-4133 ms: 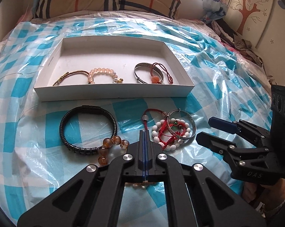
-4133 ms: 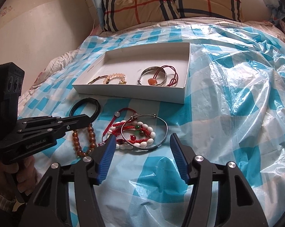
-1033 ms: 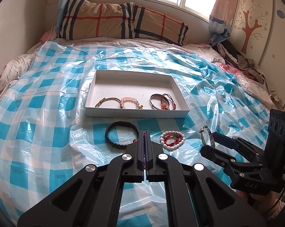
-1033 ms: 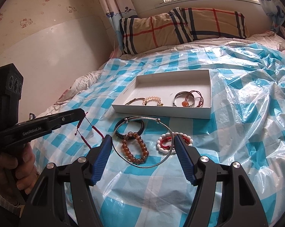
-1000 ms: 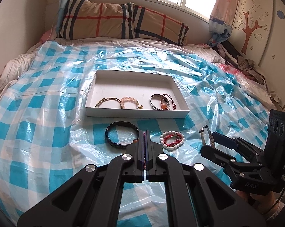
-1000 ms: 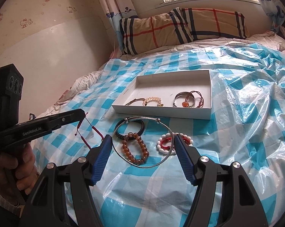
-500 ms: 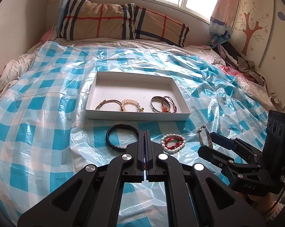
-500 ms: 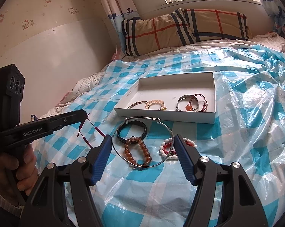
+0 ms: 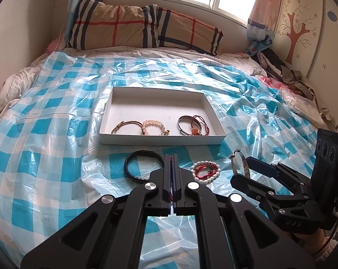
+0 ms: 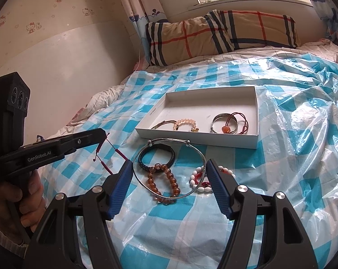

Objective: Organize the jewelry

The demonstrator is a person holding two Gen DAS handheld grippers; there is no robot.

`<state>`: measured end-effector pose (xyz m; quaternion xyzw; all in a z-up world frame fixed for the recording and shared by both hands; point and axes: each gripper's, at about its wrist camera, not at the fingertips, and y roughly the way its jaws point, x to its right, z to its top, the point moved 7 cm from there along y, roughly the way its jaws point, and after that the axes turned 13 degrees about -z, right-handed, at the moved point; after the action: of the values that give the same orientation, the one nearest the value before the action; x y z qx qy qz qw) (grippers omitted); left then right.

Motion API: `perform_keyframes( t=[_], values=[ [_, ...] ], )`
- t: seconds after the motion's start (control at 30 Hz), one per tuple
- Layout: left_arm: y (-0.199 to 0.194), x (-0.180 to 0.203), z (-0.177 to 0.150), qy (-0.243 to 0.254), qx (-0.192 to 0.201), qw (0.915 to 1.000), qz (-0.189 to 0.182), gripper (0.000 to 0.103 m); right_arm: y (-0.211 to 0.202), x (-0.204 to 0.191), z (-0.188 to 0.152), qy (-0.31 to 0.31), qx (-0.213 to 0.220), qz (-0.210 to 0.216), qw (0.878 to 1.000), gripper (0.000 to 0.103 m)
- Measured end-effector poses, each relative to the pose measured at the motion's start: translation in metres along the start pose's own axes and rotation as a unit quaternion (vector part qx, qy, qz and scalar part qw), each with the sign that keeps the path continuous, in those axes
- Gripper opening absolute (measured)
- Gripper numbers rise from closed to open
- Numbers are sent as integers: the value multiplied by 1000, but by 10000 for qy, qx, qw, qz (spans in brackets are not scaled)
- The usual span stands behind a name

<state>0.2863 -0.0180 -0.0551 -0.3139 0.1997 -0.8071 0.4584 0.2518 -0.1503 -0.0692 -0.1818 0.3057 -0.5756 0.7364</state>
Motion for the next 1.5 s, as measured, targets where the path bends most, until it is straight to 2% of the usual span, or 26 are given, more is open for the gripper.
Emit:
perform_keyframes(
  t=[0.6, 0.9, 1.5],
  values=[
    [8, -2, 20, 101, 101, 9999, -32, 1, 10, 2, 20, -107, 181, -15, 9998, 65],
    [16, -2, 42, 159, 210, 9996, -136, 1, 25, 4, 31, -207, 249, -56, 9995, 65],
    [60, -6, 99, 186, 502, 9978, -392, 1, 81, 21, 69, -393, 481, -392, 9973, 66]
  ],
)
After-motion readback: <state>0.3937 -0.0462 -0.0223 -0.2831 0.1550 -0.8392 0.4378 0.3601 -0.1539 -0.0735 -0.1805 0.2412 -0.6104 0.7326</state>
